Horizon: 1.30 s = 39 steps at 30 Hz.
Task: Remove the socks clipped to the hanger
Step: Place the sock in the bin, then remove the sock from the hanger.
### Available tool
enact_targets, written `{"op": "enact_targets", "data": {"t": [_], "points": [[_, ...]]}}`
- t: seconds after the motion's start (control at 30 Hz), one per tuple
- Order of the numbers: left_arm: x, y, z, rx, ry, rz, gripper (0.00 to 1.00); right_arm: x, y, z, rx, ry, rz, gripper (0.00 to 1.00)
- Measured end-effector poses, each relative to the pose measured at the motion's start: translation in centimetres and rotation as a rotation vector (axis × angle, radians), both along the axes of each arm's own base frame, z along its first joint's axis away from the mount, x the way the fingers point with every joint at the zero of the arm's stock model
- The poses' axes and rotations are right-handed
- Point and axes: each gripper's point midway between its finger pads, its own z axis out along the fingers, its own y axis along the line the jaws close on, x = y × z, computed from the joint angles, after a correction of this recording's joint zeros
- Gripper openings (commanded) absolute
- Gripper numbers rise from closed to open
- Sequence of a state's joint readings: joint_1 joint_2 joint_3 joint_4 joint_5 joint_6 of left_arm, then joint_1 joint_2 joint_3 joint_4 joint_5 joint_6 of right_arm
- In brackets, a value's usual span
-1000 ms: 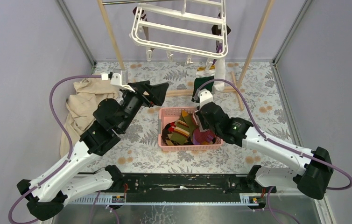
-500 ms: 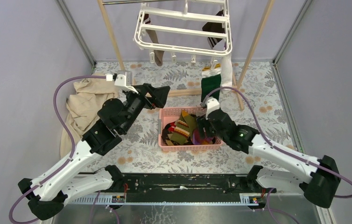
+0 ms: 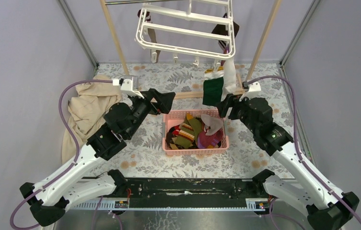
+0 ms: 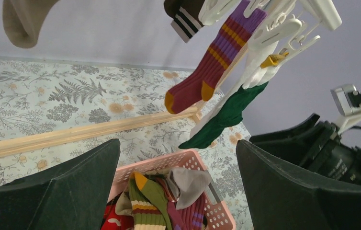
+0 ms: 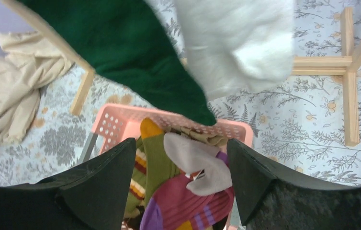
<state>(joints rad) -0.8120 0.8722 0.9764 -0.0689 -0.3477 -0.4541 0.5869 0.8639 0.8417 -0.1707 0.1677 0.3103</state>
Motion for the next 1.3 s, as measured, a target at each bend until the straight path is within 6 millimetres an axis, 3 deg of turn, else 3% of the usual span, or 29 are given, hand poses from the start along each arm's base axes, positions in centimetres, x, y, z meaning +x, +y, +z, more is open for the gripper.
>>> {"op": "enact_targets", "data": {"t": [0.13,0.27,0.57,0.7,0.97,1.3], "points": [[-0.2,0.2,-0.3,-0.002,0.004,0.0,0.99,2.1,-1.3,0.6,0.081,0.002,-0.016,0.72],[-0.4,0.4,-0.4,-0.008,0.003,0.0,0.99,3.7,-1.4,1.9,0.202,-0.047,0.044,0.7],[-0.5,0.3,-0.4,-0.008,0.003,-0.008,0.99,5.2,1.8,2.6,0.387,-0.093,0.286,0.66],[-0.5,0.2,-0.7,-0.006,0.007,-0.012,0.99,5.6,2.7,2.5,0.411,-0.099,0.339,0.53],[-0.6,-0.3,-1.1,-0.006,0.019,-0.031,0.99,4.8,3.3,3.5,0.434,-0.115,0.396,0.1],[0.3,-4.1,-4.5,0.04,0.078,-0.145,0.99,1.7,2.9,6.6,0.478,-0.144,0.419,0.03]]}}
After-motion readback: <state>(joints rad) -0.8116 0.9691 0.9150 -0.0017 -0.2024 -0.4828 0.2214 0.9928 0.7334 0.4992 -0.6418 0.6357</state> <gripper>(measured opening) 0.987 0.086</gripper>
